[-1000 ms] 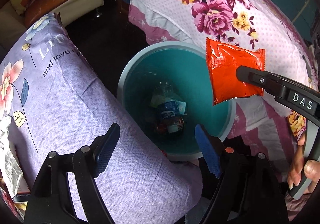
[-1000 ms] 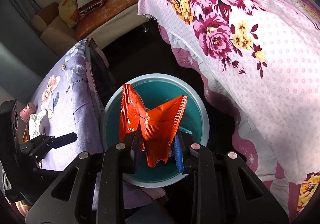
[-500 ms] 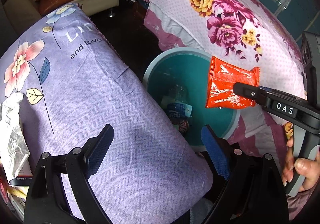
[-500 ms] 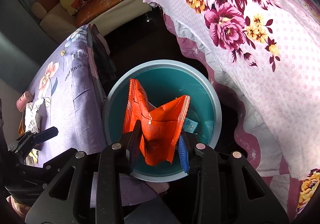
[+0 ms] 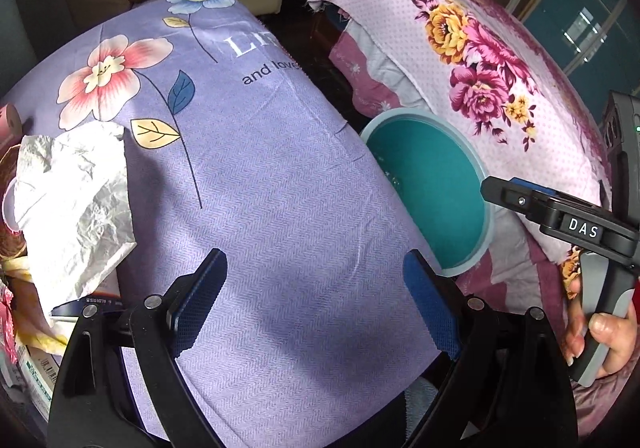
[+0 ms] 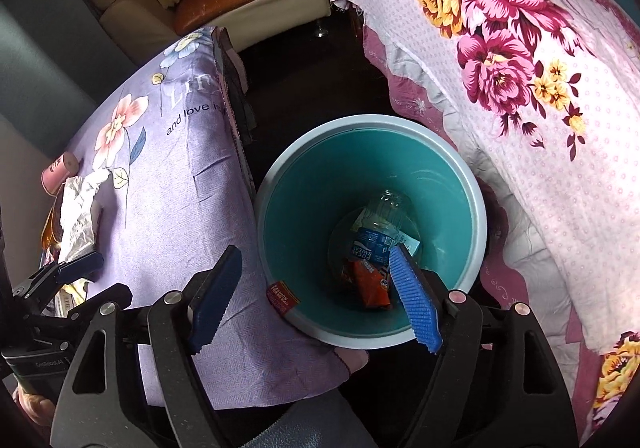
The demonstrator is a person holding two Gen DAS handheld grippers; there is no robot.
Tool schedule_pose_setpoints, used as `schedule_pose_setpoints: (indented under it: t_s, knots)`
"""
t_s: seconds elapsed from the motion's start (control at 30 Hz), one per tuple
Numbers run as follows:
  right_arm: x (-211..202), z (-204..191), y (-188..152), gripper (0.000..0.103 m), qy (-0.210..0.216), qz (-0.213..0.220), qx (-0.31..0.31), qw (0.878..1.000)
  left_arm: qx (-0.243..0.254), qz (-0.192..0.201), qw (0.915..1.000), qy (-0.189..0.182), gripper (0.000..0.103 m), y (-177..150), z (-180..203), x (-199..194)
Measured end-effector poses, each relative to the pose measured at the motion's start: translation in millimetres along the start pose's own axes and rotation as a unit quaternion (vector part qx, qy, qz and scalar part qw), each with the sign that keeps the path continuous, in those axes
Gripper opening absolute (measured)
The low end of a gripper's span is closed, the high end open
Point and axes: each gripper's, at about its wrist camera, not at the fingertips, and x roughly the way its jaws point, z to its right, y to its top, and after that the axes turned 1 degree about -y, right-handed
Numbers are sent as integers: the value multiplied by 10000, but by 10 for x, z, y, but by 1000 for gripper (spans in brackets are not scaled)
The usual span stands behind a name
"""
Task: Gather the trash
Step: 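Move both tools back to the table and grasp the white medicine box with the left tool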
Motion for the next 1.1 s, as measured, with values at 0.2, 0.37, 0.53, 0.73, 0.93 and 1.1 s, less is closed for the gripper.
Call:
schedule_pose_setpoints:
  t_s: [0.2,0.37,0.53,0.73,0.93,1.1]
  knots:
    - [-6,-504,-50,75,39,-108,-514,9986,-285,118,9995,115,90,-202,-419,-261]
    - [-32,-985,-98,79,60,-110,-1043,9945,-617,217,9975,279,91,-456,-831,-508]
    - [-31,-1425,-193,79,98,-182,-1466,9890,-981,242,9930,611,91,-762,-1230,-742]
    - [-11,-1898,-352,81,140,-306,-1958,9801,-1547,233,9836,901,91,-1134,-1667,-974]
    - [-8,-2219,-489,82,150,-371,-2378,9705,-2041,35,9754,837,91,-1348,-1912,-907]
    - [0,-2350,-528,82,127,-410,-2554,9659,-2084,-96,9739,891,92,-1358,-1909,-768]
